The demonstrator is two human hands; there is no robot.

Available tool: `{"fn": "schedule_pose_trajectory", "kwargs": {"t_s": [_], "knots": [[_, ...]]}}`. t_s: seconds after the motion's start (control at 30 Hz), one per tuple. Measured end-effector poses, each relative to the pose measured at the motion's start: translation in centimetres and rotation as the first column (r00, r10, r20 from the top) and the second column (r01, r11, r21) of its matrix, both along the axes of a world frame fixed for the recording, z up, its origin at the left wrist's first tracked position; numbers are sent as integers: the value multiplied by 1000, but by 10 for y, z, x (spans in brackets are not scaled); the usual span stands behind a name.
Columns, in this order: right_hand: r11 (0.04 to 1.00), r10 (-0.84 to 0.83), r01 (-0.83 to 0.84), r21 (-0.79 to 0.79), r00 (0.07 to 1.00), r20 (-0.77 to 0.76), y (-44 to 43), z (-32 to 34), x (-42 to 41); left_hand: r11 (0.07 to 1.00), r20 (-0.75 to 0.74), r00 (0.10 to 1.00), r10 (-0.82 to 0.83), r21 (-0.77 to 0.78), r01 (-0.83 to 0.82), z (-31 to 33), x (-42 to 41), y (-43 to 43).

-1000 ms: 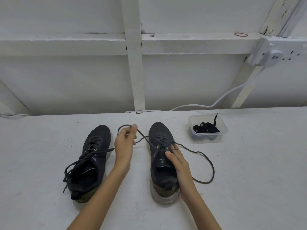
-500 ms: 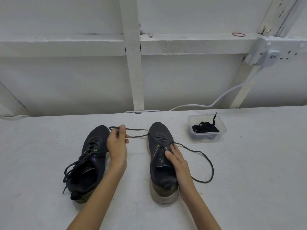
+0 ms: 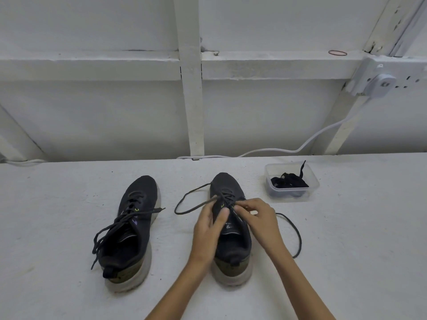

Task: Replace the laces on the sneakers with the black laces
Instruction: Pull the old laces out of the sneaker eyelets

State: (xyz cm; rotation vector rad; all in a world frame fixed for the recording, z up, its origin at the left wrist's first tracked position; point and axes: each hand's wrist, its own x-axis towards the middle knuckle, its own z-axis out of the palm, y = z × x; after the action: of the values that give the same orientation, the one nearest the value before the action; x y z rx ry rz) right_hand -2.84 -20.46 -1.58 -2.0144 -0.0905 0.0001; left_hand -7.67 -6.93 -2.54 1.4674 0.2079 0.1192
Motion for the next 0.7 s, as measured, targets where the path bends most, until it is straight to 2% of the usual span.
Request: {"fn": "schedule_pose_trajectory", "kwargs": {"t_s": [0.07,0.13,0.23,0.43,0.5,0.57,0.6,0.63,0.7], "knots": [[994,17,-12,-107,999,41,0,4,7,988,-26,997,-66,142,69,-5,1,-2],[969,74,-61,-240,996,44,2,9,13,982,-34,996,-82,170,86,-6,2,-2],[874,134,-92,-477,990,54,4,13,21,979,-8,995,-96,181,96,-5,1,-1],[787,171,-24,-616,969,180,12,5,38,973,1,993,-119,200,117,-4,2,-2],[839,166,-56,-542,974,157,6,6,40,975,8,994,-106,196,102,-5,1,-2],[953,140,-125,-277,989,36,-6,8,42,976,14,995,-97,197,92,-4,0,-3],[978,143,-148,-146,989,-40,-12,10,42,976,12,995,-95,198,91,-4,0,-3],[985,159,-165,-58,982,-101,-16,11,40,975,8,995,-95,201,91,-3,-1,-3],[981,191,-192,5,971,-148,-16,11,33,973,0,995,-100,211,98,-3,0,-3]]}}
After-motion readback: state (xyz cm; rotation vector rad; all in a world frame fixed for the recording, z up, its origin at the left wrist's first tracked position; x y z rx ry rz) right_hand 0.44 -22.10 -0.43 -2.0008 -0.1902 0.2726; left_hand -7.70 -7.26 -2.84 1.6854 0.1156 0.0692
